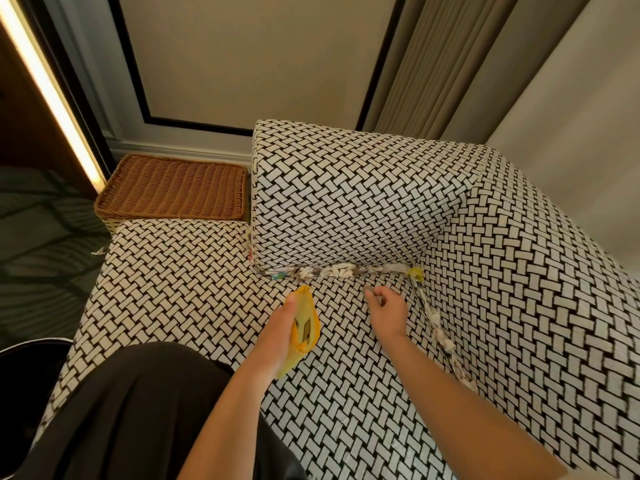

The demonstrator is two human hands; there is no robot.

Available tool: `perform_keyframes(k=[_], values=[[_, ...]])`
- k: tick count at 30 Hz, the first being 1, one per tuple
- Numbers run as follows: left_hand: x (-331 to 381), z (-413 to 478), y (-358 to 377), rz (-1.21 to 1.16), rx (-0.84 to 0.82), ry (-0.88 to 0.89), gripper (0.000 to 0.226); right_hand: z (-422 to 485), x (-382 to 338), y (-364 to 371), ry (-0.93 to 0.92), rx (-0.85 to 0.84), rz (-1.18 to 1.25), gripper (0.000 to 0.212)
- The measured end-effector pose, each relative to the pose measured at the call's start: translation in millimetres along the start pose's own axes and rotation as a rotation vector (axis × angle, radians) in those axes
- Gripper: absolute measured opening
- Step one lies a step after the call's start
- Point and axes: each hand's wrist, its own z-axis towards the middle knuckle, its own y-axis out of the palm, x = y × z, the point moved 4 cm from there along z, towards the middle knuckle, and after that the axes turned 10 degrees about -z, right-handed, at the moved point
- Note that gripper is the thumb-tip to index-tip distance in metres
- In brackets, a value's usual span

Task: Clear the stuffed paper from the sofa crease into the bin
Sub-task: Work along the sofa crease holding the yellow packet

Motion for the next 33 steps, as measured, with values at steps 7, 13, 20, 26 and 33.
perform_keyframes(k=[7, 13, 20, 26, 33], values=[[-3, -3, 2, 0.125, 0.056, -0.047, 0.066, -64, -33, -6, 0.351, -0.298, 0.646, 0.012], [1, -11, 9, 0.181, 0.017, -0.044, 0.048, -97, -90, -27, 0.06, -0.404, 0.621, 0.012], [5, -16, 11, 0.086, -0.033, 0.012, 0.048, -103, -100, -35, -0.282, -0.384, 0.212, 0.015], [1, -10, 7, 0.097, 0.011, -0.052, 0.057, -67, -59, -35, -0.146, -0.251, 0.144, 0.011], [0, -4, 7, 0.064, -0.031, -0.022, 0.053, 9, 8, -6, 0.028, -0.078, -0.251, 0.041]])
